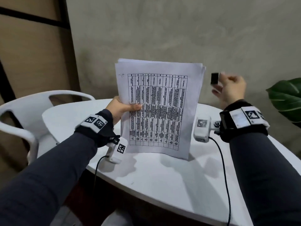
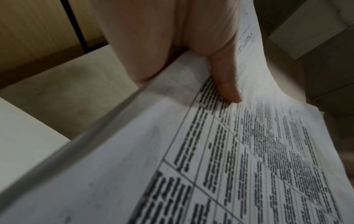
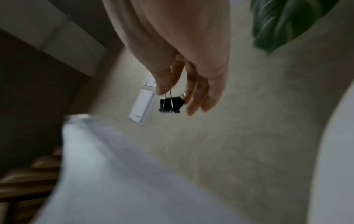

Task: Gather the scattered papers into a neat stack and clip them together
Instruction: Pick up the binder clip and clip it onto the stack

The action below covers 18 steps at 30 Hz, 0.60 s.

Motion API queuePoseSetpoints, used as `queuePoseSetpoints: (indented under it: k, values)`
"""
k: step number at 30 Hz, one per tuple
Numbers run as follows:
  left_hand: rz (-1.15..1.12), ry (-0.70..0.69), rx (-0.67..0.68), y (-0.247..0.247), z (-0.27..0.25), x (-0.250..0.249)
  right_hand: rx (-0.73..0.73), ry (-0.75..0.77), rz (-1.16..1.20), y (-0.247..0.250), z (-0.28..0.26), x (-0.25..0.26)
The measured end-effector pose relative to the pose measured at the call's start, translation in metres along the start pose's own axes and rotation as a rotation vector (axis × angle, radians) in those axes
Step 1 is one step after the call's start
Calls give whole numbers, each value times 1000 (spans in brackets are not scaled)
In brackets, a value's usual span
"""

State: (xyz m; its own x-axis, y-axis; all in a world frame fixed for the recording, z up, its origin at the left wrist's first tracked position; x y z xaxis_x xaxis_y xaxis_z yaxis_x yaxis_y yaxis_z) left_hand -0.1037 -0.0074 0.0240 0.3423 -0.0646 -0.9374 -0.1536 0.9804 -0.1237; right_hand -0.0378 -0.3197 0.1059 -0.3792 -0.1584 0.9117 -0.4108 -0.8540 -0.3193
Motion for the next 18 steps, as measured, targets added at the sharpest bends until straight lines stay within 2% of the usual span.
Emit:
queuePoseSetpoints:
  k: [5,10,12,15,18]
  values:
    - [5,-7,28,0,-5,-2,100,270,210,-43,-52,59]
    - [-16,-6,53,-2,-11,-6,154,645,-167,-59,-77,68]
    - [-46,-3,50,-3,-14,-9,103,756,-366,-57,-77,63]
    - [-70,9,26,-3,-15,-15,75,745,-406,-50,-75,56]
    - [-82,2,-3,-3,-14,-20,52,675,-339,-44,-72,48]
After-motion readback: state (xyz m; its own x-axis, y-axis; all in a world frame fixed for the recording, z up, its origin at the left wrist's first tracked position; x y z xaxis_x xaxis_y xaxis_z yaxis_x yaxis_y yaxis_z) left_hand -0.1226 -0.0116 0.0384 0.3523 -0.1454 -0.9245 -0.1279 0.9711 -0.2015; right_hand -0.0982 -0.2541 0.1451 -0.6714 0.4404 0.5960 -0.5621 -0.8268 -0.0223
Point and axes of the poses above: each hand's wrist, its own z-axis towards the middle knuckle, its own y-axis out of the back of the hand, x = y × z, the point moved 2 cm from there along z, towards the middle knuckle, and after that the axes turned 9 degrees about -x, right-handed, at the moved point
